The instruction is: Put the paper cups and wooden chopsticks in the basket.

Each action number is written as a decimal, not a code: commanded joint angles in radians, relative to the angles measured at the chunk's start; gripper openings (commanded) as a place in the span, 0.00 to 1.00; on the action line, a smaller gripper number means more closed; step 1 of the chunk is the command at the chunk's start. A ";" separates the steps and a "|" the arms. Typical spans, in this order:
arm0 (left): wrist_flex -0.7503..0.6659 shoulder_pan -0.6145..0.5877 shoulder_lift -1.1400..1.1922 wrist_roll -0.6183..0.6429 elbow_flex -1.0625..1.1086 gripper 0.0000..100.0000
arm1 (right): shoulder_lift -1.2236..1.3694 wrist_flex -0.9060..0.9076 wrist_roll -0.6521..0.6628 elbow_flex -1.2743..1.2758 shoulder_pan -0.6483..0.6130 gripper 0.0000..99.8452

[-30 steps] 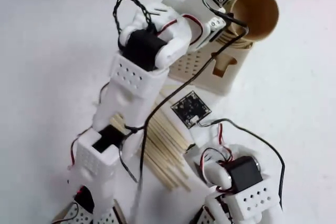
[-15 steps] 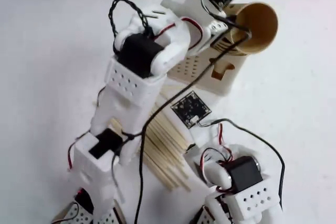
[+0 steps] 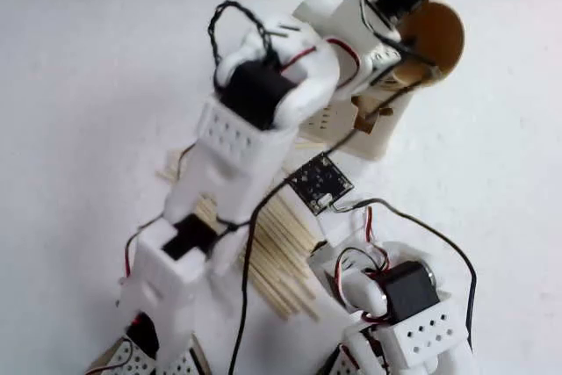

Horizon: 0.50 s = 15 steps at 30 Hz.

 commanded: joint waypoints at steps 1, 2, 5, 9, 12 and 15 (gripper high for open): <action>-0.087 -0.101 0.054 0.009 -0.034 0.20 | -0.008 -0.015 0.002 -0.006 -0.004 0.02; -0.097 -0.114 0.053 0.009 -0.034 0.20 | -0.008 -0.015 0.002 -0.006 -0.004 0.02; -0.098 -0.124 0.030 0.009 -0.034 0.20 | -0.008 -0.015 0.002 -0.006 -0.005 0.02; -0.094 -0.102 -0.031 0.009 -0.034 0.20 | -0.008 -0.015 0.002 -0.006 -0.005 0.02; -0.103 -0.082 -0.056 0.009 -0.032 0.20 | -0.008 -0.015 0.000 -0.006 -0.007 0.02; -0.126 -0.067 -0.033 0.005 -0.025 0.20 | -0.008 -0.015 -0.002 -0.006 -0.007 0.02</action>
